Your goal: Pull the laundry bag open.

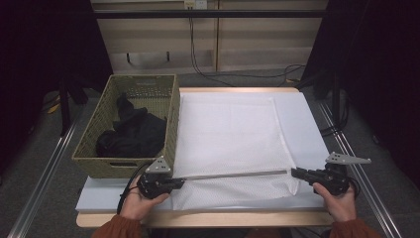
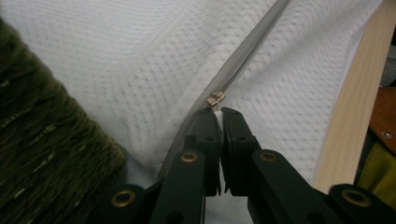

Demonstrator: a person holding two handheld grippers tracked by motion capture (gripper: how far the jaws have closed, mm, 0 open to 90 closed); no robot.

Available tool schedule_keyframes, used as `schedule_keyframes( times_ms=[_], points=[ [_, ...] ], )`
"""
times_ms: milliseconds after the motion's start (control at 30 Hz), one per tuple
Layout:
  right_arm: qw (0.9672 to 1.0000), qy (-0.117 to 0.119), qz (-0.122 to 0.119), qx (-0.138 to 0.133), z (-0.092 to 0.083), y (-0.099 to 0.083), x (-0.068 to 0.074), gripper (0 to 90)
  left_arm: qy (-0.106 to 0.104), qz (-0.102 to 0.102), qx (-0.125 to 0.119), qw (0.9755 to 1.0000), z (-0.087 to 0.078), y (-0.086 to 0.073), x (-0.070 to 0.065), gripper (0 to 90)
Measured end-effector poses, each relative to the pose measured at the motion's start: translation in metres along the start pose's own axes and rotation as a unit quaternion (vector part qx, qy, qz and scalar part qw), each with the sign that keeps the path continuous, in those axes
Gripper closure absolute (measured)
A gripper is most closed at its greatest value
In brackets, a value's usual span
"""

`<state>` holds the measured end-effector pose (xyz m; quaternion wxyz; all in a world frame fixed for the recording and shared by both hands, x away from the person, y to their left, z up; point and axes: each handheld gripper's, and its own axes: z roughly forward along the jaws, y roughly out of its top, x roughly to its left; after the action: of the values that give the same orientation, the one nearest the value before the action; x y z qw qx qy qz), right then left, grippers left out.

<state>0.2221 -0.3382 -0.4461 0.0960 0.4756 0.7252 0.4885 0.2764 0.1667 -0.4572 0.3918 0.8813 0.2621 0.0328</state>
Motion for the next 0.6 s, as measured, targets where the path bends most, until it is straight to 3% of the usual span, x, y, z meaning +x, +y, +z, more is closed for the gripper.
schedule_keyframes(
  times_ms=[600],
  points=[
    [1.0, -0.001, 0.001, 0.001, 0.0004, -0.0004, -0.0001, 87.1, 0.002, -0.013, -0.008, 0.9999, -0.0081, -0.0064, 0.003, 86.5]
  ],
)
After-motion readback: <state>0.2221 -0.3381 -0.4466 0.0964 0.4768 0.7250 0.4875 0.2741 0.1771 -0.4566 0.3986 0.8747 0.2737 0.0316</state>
